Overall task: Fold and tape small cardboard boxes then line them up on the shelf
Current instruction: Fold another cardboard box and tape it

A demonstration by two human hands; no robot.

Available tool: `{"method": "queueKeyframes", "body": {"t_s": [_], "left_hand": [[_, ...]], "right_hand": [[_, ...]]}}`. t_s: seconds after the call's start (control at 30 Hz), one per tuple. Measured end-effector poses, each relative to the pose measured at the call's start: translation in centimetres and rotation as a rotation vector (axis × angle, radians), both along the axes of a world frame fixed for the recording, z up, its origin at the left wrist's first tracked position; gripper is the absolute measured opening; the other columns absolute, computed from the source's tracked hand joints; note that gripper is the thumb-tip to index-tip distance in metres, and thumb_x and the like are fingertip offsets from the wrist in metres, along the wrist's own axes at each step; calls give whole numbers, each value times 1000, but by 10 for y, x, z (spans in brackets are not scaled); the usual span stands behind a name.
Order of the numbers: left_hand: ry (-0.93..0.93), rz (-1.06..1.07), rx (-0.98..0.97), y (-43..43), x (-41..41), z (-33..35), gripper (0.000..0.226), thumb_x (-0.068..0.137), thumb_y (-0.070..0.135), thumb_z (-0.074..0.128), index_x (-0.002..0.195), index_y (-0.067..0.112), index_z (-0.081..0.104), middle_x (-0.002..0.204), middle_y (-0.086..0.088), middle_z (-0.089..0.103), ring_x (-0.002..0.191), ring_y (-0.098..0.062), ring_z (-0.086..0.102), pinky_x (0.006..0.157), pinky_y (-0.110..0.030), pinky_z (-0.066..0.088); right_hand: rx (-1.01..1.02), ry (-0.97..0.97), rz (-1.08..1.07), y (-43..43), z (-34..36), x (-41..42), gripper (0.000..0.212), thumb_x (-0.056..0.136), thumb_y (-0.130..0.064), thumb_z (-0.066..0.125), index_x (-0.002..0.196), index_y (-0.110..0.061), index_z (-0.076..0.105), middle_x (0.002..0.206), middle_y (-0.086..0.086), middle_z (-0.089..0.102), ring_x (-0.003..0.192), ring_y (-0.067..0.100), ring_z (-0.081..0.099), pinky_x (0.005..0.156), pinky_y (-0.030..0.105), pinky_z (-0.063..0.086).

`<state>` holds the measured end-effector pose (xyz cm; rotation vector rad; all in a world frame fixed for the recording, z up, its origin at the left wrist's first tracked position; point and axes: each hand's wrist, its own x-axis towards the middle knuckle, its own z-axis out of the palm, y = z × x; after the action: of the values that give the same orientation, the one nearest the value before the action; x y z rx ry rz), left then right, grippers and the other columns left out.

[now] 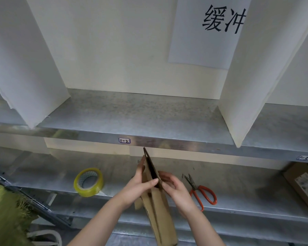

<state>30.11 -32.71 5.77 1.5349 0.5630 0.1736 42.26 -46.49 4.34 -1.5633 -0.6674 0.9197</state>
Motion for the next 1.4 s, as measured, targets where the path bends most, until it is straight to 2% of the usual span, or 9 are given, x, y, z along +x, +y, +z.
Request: {"method": "queueKeyframes", "body": {"t_s": [0.1, 0.23, 0.33, 0.43, 0.57, 0.83, 1.0, 1.17, 1.4], "left_hand": [[-25, 120, 3, 1, 5, -2, 69, 98, 11, 48, 141, 57, 20, 149, 10, 38, 129, -9, 46, 105, -39, 44], [-31, 226, -83, 7, 0, -7, 55, 98, -2, 31, 139, 33, 42, 147, 2, 40, 106, -11, 65, 80, -30, 57], [-76, 301, -211, 15, -3, -4, 53, 99, -3, 28, 143, 24, 41, 142, -7, 47, 110, -22, 64, 79, -32, 56], [-126, 388, -305, 23, -3, 6, 53, 96, -4, 35, 141, 23, 45, 106, -23, 56, 92, -34, 49, 71, -34, 46], [-185, 370, -311, 26, -1, 20, 51, 93, -1, 47, 135, 29, 47, 107, -15, 68, 97, -32, 62, 80, -34, 49], [-203, 327, -399, 19, 4, 20, 82, 68, 38, 81, 139, 39, 39, 124, 2, 67, 113, -19, 64, 96, -40, 48], [-165, 287, -294, 18, 4, 15, 73, 74, 7, 78, 122, 50, 45, 115, 10, 70, 105, -11, 67, 81, -28, 55], [-228, 321, -335, 16, 12, 15, 62, 83, -4, 60, 127, 37, 51, 114, -4, 71, 104, -22, 68, 77, -32, 55], [-207, 199, -358, 19, 2, 19, 79, 81, -2, 63, 137, 46, 36, 131, 1, 62, 121, -21, 58, 105, -41, 44]], "right_hand": [[-17, -16, -1, -6, -4, -3, 38, 93, -8, 62, 129, -19, 55, 134, -6, 58, 129, 9, 50, 106, 22, 41], [-132, -49, -12, -19, -8, -5, 41, 90, -34, 67, 127, -44, 51, 138, -16, 49, 131, 8, 42, 109, 35, 40], [-160, 110, 13, -30, -8, -8, 47, 77, -65, 67, 121, -60, 50, 134, -28, 46, 123, -1, 45, 103, 44, 43], [-163, 197, 73, -40, -7, -11, 62, 66, -78, 66, 122, -68, 44, 136, -27, 40, 120, 1, 44, 93, 45, 48], [-83, 222, 81, -42, -2, -18, 74, 61, -76, 73, 126, -67, 37, 141, -18, 39, 129, 11, 43, 96, 51, 49], [-15, -132, 144, -36, 10, -27, 88, 69, -60, 77, 142, -51, 28, 150, -25, 29, 132, -19, 26, 105, 8, 29], [-30, -194, 225, -39, 10, -23, 103, 65, -51, 85, 146, -51, 22, 155, -21, 16, 143, -3, 19, 118, 39, 30], [-73, -327, 209, -39, 3, -25, 103, 57, -59, 86, 139, -64, 24, 157, -23, 10, 140, -15, 11, 118, 24, 20], [-39, -232, 221, -51, 5, -3, 94, 64, -58, 84, 142, -53, 33, 153, -22, 24, 140, -7, 24, 119, 37, 27]]}}
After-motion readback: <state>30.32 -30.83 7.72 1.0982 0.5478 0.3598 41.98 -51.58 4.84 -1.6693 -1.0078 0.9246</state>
